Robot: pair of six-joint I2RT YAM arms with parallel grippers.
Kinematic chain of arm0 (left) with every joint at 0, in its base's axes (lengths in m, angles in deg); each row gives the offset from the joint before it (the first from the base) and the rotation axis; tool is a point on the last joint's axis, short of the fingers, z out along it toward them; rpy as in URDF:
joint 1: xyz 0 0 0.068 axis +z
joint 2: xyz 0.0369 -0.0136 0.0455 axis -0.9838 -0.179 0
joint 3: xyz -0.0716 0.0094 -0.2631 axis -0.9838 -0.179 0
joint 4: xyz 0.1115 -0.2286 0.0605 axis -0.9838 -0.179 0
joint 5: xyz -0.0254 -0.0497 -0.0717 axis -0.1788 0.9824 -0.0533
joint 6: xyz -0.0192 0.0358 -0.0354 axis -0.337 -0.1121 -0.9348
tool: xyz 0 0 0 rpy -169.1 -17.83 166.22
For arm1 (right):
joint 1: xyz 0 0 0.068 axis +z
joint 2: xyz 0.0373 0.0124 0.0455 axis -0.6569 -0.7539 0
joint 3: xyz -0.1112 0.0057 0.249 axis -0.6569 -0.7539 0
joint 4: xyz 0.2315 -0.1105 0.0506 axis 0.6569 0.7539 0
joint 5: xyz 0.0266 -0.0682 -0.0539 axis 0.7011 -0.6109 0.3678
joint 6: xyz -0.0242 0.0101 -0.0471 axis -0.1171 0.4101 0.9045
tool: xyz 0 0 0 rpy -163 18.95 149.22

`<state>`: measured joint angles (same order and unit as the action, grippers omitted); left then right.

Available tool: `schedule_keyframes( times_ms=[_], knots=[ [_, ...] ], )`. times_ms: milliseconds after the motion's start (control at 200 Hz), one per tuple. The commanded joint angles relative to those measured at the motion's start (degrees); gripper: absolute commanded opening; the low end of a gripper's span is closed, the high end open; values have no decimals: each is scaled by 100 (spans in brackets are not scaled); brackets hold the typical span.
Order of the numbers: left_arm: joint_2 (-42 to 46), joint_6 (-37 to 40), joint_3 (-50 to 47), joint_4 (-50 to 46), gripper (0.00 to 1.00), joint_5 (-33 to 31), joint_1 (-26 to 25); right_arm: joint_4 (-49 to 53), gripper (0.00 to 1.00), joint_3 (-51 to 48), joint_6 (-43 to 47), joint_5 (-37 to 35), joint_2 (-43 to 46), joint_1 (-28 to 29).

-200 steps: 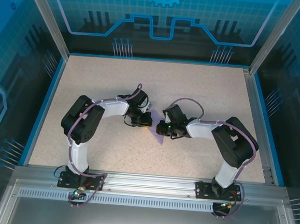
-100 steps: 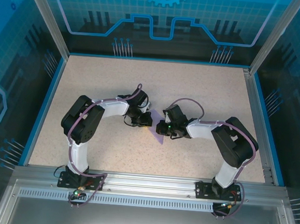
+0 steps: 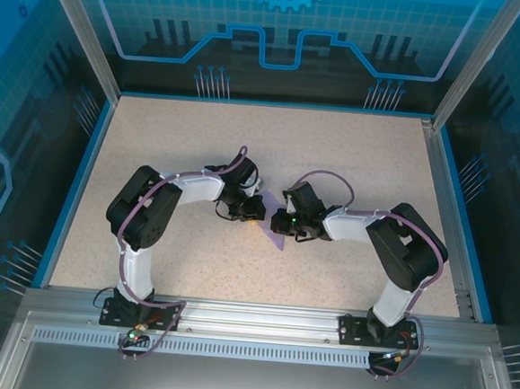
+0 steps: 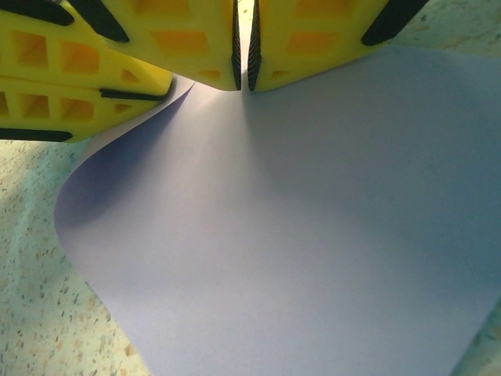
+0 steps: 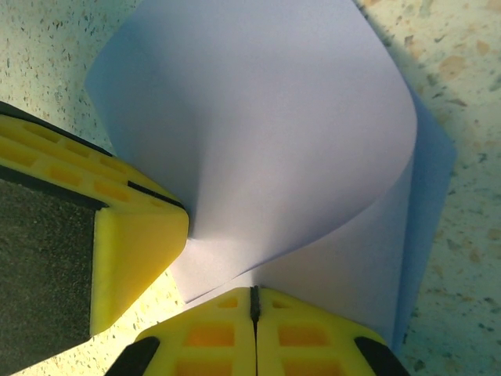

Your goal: Fold a paper plane with a square sheet of paper (pick it up from the middle)

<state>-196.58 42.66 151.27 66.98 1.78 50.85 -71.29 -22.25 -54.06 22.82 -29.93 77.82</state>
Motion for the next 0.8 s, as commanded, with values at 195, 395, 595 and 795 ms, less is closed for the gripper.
schedule_keyframes(
  times_ms=[195, 395, 595, 795],
  knots=[
    [313, -101, -62, -168, 18, 308, -107, 186, 5, -145, 171, -148, -152, 61],
    [370, -270, -192, 67, 15, 574, -109, 61, 3, -255, 217, -26, -132, 69],
    [371, -298, -262, 120, 13, 701, -137, -25, 3, -376, 304, 9, -70, 60],
    [250, -287, -289, 174, 13, 768, -157, -207, 3, -467, 239, 144, -81, 61]
  ],
)
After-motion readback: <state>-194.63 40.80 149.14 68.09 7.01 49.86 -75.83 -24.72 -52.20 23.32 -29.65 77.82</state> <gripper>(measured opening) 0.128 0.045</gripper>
